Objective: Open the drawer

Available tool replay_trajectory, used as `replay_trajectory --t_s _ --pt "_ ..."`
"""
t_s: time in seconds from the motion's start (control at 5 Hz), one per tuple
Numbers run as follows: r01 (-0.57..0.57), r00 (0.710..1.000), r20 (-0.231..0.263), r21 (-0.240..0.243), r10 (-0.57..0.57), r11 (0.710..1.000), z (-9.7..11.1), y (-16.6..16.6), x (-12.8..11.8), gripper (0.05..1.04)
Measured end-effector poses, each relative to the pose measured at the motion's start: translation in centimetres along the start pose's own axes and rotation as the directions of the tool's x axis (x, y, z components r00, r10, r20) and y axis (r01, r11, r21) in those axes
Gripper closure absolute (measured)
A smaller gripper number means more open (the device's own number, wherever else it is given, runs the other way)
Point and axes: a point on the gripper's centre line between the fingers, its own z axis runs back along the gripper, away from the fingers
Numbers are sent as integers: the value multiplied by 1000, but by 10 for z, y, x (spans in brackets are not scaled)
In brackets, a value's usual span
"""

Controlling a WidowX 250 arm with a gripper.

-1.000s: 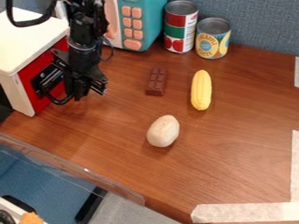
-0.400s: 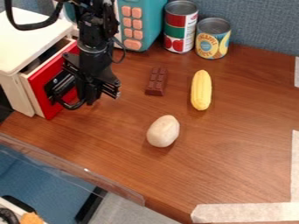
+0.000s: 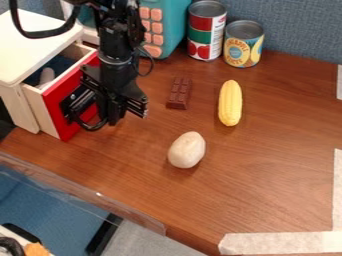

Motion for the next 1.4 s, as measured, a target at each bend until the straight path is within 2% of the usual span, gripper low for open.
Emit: replay_trajectory --t_s 1.4 --pt "13 999 -39 -82 -16 997 9 -44 -2 969"
